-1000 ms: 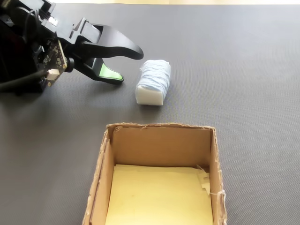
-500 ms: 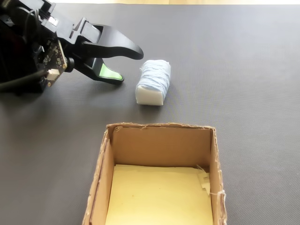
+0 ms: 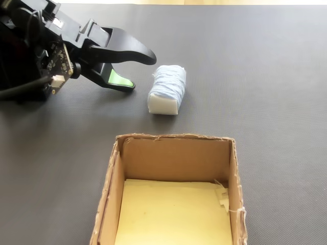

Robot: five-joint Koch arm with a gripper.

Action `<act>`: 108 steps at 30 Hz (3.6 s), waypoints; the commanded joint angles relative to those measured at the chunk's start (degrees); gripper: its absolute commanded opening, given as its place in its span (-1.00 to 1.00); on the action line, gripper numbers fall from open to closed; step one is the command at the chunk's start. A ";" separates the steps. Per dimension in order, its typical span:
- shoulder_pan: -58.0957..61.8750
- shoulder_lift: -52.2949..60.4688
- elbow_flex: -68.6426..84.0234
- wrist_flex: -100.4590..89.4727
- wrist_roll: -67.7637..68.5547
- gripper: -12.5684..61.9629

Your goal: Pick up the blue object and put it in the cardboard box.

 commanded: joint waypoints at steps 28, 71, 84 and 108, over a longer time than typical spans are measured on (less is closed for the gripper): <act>6.59 5.36 2.11 -5.10 0.44 0.25; 5.10 -10.55 -36.74 38.94 1.14 0.23; 3.87 -28.74 -47.37 38.76 1.32 0.23; 6.33 -35.68 -37.44 7.21 2.64 -0.38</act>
